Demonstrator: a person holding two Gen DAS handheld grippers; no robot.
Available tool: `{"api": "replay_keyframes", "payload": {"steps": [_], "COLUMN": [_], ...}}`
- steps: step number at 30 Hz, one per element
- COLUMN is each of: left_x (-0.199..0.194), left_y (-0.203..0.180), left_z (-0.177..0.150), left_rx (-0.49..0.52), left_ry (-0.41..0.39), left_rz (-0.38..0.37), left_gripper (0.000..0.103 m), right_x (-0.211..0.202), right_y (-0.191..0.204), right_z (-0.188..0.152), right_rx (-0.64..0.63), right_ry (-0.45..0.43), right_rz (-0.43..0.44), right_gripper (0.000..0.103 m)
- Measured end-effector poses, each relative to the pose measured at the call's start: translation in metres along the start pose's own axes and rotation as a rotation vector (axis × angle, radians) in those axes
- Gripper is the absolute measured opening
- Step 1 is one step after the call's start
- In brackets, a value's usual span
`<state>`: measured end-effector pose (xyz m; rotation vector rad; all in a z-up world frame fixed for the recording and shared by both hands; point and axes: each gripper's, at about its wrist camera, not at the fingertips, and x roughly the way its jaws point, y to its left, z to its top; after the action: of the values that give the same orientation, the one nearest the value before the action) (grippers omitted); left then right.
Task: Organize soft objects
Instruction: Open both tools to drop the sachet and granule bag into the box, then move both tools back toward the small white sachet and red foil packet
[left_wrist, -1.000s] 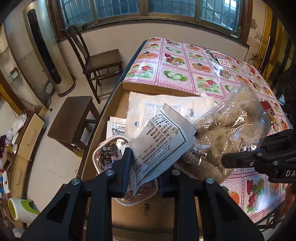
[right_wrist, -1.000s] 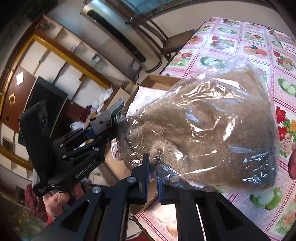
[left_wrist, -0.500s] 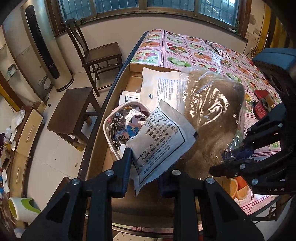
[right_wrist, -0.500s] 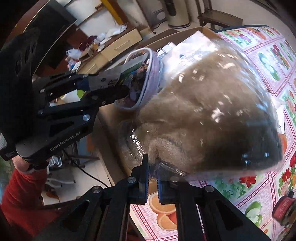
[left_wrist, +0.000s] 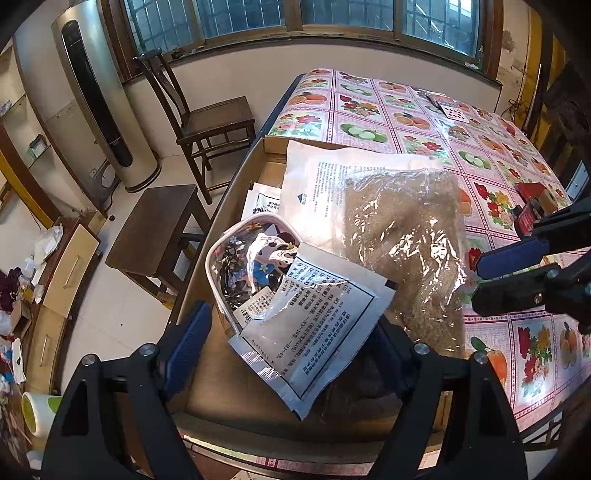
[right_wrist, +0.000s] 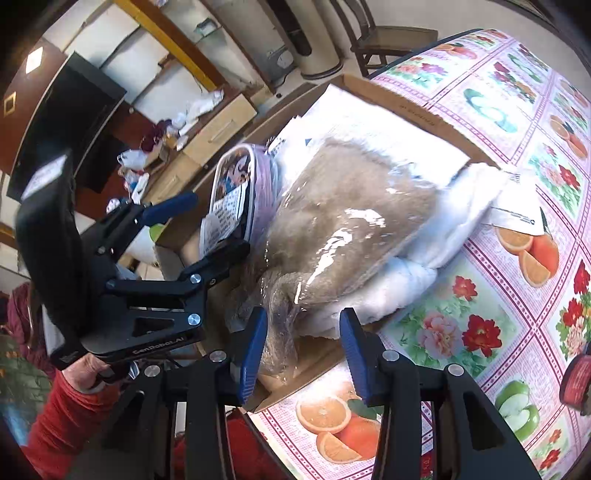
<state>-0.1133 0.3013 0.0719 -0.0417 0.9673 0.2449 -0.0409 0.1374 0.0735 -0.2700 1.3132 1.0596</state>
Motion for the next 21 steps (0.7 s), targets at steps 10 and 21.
{"api": "replay_keyframes", "payload": {"steps": [10,21], "left_x": [-0.030,-0.018], "left_y": [-0.033,-0.122], "left_z": [0.029,0.081], "left_rx": [0.010,0.056], "left_ry": [-0.064,-0.059], "left_rz": [-0.040,-0.152], "left_gripper": [0.084,0.085], "right_x": [-0.062,-0.134], "right_y": [-0.051,-0.119], "right_z": [-0.021,-0.059], "right_rx": [0.123,0.308], "right_ry": [-0.160,-0.348], "right_rz": [0.089,0.096], "right_gripper": [0.042,0.050]}}
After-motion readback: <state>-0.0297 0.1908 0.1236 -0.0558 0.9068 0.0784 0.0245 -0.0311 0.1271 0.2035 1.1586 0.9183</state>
